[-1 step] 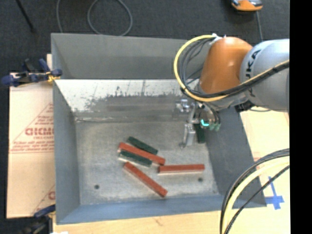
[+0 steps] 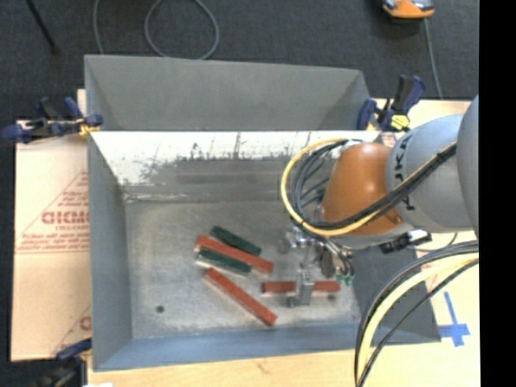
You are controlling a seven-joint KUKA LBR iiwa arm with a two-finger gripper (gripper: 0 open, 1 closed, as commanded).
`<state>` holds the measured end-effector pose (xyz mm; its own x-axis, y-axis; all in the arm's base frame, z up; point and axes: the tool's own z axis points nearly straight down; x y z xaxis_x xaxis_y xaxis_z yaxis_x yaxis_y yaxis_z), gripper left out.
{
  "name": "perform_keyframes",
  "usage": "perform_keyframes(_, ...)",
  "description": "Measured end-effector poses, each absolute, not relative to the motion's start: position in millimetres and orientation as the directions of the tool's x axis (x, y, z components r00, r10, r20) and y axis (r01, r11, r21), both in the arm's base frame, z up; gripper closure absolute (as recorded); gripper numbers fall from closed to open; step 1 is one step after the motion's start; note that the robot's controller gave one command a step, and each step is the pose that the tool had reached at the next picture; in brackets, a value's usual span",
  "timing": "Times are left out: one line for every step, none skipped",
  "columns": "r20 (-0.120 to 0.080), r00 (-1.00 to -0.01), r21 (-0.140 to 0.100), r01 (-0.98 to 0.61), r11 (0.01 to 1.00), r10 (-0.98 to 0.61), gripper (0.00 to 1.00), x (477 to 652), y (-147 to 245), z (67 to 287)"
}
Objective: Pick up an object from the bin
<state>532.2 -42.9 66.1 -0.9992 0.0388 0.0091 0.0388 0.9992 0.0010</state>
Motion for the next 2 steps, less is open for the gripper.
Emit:
perform_keyframes(-0.003, -0.999, 0.000, 0.036, 0.999, 0.036, 1.00, 537.4, -43, 71)
perform_keyframes(-0.010, -1.000, -0.002, 0.011, 1.000, 0.011, 1.00, 513.3, -46, 200)
